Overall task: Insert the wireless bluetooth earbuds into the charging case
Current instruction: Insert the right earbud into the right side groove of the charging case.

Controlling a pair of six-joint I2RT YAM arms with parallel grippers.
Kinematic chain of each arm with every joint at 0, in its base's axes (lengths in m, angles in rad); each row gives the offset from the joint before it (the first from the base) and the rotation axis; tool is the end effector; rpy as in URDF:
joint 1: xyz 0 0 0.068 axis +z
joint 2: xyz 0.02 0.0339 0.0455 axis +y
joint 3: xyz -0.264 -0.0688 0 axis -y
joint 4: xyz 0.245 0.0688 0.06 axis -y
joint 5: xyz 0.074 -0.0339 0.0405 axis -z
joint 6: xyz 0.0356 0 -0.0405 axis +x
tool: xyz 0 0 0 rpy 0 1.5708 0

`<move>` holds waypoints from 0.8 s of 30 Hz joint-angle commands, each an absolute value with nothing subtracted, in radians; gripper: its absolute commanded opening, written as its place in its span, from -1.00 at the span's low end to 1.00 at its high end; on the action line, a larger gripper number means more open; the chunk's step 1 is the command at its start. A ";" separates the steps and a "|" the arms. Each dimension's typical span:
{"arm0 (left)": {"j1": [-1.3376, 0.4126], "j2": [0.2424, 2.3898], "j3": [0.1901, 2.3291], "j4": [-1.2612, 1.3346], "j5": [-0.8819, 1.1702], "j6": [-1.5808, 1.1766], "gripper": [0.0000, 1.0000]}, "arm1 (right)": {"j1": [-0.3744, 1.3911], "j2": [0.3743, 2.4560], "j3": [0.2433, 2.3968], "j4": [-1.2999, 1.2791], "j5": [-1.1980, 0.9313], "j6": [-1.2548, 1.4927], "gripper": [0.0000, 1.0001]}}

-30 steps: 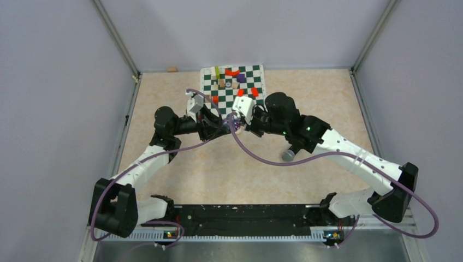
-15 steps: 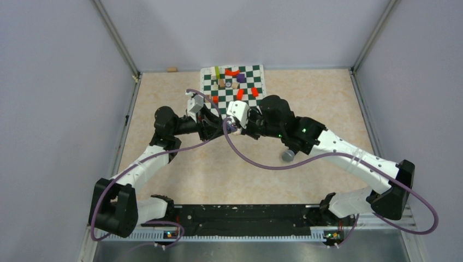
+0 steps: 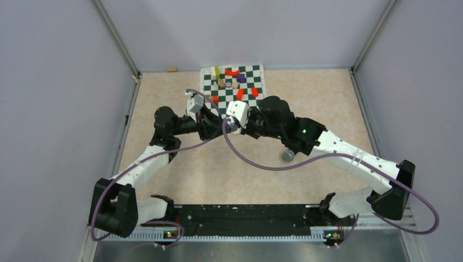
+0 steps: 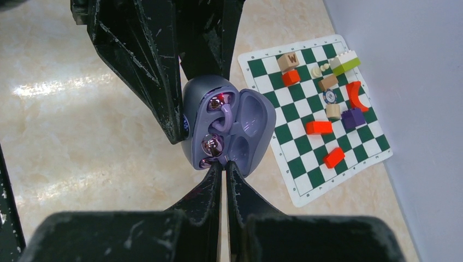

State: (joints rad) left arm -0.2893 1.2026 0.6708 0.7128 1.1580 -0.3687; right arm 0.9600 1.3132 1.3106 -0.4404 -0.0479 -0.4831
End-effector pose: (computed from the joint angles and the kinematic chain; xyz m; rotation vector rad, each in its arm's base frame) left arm 0.2336 -0.1035 0.3032 0.9662 1.3382 -1.3070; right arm 0.1689 0.2442 0.3812 -1.3644 1.5042 0.3506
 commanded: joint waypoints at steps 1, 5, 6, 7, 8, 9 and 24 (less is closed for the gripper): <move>-0.283 1.182 0.667 0.806 1.181 -0.393 -1.00 | 0.959 1.276 1.312 -0.426 0.022 -0.499 -1.00; -0.282 1.183 0.664 0.824 1.186 -0.404 -1.00 | 0.938 1.271 1.309 -0.426 0.005 -0.487 -1.00; -0.282 1.183 0.663 0.827 1.186 -0.405 -1.00 | 0.933 1.266 1.307 -0.426 -0.004 -0.485 -1.00; -0.282 1.183 0.663 0.830 1.185 -0.408 -1.00 | 0.930 1.264 1.308 -0.427 -0.007 -0.482 -1.00; -0.281 1.182 0.663 0.834 1.186 -0.408 -1.00 | 0.927 1.263 1.307 -0.430 -0.008 -0.483 -1.00; -0.281 1.183 0.661 0.837 1.186 -0.410 -1.00 | 0.925 1.261 1.308 -0.432 -0.010 -0.482 -1.00; -0.268 1.182 0.649 0.904 1.182 -0.454 -1.00 | 0.836 1.248 1.305 -0.441 -0.180 -0.413 -1.00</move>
